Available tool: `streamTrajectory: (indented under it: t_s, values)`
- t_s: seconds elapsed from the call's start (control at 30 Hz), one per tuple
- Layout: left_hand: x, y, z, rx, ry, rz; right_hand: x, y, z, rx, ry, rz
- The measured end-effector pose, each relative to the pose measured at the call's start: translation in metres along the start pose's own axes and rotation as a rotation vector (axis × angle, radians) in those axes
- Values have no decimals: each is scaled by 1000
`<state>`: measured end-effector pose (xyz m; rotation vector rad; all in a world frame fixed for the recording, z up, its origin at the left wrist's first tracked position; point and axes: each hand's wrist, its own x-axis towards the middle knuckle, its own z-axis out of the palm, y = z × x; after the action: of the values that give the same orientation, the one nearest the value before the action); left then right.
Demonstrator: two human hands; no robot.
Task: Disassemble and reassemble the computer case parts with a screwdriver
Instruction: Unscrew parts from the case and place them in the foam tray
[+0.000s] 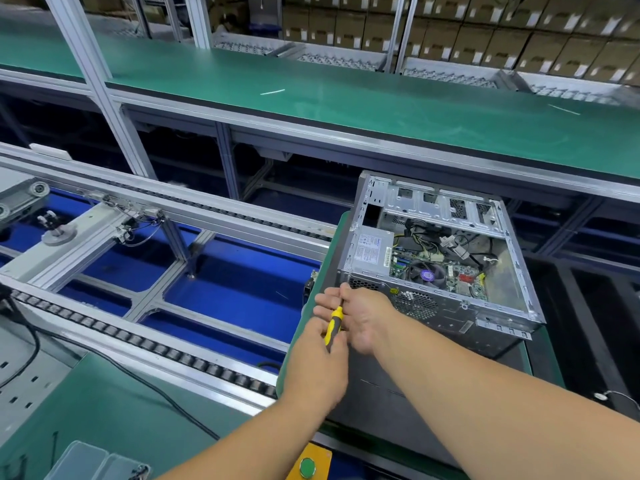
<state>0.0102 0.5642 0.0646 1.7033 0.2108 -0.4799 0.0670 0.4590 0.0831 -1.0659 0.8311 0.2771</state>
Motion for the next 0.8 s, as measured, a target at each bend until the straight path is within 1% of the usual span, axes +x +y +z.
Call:
streamTrajectory:
  t_s: [0.03, 0.07, 0.1, 0.13, 0.17, 0.2, 0.23, 0.27, 0.33, 0.37, 0.4, 0.43, 0.47, 0.5, 0.53, 0.57, 0.6, 0.63, 0.67, 0.7, 0.73, 0.77, 0.8]
  values:
    - [1, -2, 1, -52, -25, -4, -1, 1, 0, -1, -8, -3]
    - [4, -3, -1, -243, -91, -109, -1, 0, 0, -5, -11, -9]
    - [3, 3, -2, -572, -222, -314, -2, -1, 0, -3, -9, -14]
    - [-1, 6, -2, -773, -310, -434, -2, -3, 0, 10, -8, -14]
    - [-1, 9, -2, -812, -338, -445, -2, -4, 0, 19, -4, -13]
    - [0, 10, -1, -702, -295, -392, -2, -5, 0, 16, 1, -13]
    - [4, 7, 2, -512, -220, -287, -2, -5, 0, 7, 2, -14]
    - [6, 3, 3, -340, -102, -201, -3, -5, 0, 1, 3, -17]
    - [4, 3, 8, -395, -20, -167, -2, -2, 0, -6, 9, -25]
    - [0, 3, 7, -485, -68, -202, -1, -2, 0, -12, 12, -31]
    - [0, 3, 7, -569, -173, -243, -1, -2, 0, -13, 15, -34]
    - [1, 8, 7, -747, -253, -395, -1, -3, 0, -10, 20, -35]
    - [-1, 10, 6, -844, -271, -452, -2, -4, 0, -9, 23, -31]
    - [0, 12, 6, -768, -241, -404, -2, -5, 0, -13, 24, -27]
    - [3, 10, 7, -552, -156, -294, -3, -5, 1, -20, 22, -27]
    - [6, 7, 8, -253, -47, -153, -4, -5, 1, -27, 21, -31]
    - [6, 6, 6, -86, 27, -74, -5, -4, 1, -33, 20, -36]
    - [10, 10, 4, -106, 38, -103, -5, -3, 2, -36, 19, -38]
    - [15, 5, 3, -206, 69, -74, -5, -2, 2, -31, 18, -37]
    - [12, -1, 1, -253, 32, -85, -5, -2, 2, -14, 15, -37]
    - [14, -7, 0, -289, -44, -94, -5, -2, 2, 7, 15, -38]
    - [13, -2, 0, -460, -185, -210, -5, -3, 3, 26, 14, -38]
    - [10, 4, 0, -682, -262, -346, -5, -4, 2, 34, 13, -38]
